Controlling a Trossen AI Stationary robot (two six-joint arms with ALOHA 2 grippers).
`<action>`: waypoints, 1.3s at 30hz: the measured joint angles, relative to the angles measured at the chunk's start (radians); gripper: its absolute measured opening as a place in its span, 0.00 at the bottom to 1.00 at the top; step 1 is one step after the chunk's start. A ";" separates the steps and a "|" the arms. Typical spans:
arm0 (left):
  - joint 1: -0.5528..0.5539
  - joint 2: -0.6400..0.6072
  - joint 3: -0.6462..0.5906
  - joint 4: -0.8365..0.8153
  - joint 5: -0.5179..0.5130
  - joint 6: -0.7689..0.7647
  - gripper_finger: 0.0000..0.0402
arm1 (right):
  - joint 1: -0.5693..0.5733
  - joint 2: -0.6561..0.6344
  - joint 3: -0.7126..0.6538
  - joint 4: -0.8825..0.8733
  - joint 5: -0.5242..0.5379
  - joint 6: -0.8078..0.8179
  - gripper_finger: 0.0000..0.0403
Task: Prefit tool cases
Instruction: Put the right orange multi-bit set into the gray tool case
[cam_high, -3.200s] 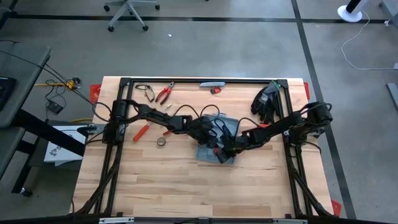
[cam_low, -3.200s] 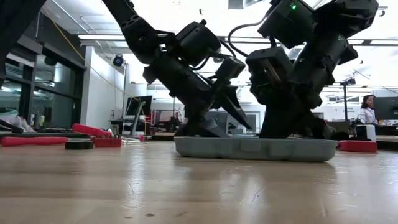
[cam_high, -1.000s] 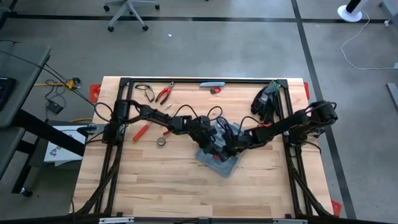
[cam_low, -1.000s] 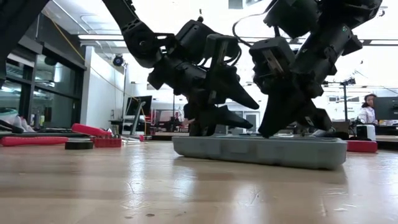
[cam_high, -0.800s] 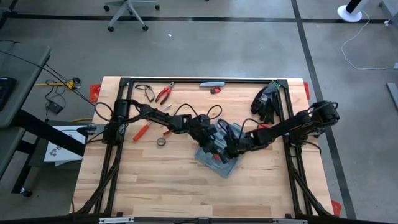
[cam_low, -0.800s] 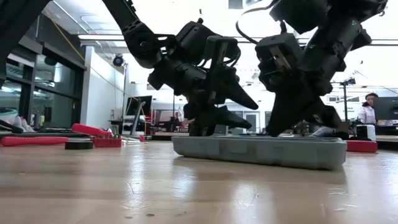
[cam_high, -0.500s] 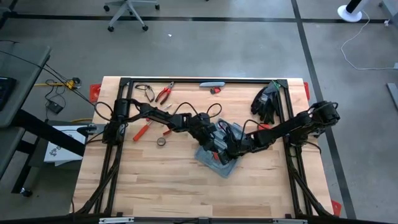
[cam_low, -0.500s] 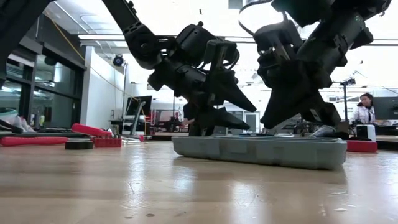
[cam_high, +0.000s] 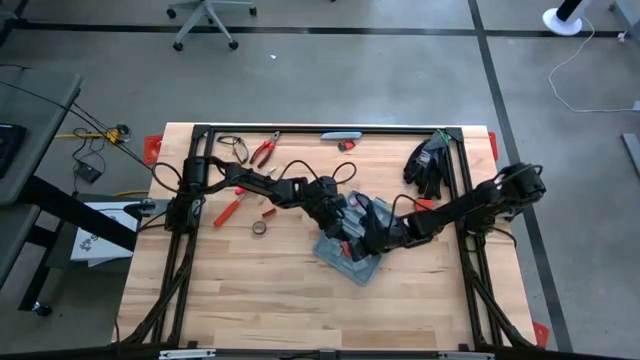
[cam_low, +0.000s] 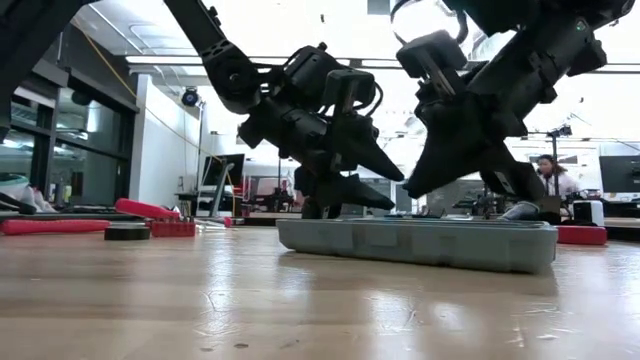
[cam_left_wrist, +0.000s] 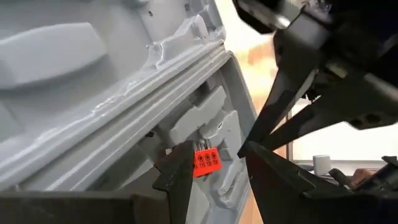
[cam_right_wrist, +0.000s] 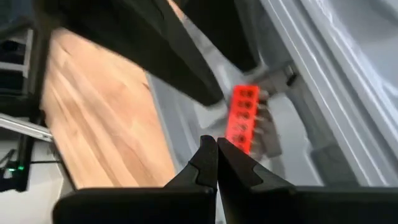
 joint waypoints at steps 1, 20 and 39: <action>0.000 0.000 0.000 -0.001 0.005 0.004 0.34 | 0.003 0.010 0.000 -0.002 -0.002 0.006 0.00; 0.003 0.000 0.000 -0.029 0.047 0.046 0.34 | 0.000 0.032 0.000 0.005 -0.051 -0.018 0.00; 0.007 0.000 0.000 -0.036 0.061 0.081 0.34 | -0.002 0.115 0.004 0.014 -0.048 0.028 0.00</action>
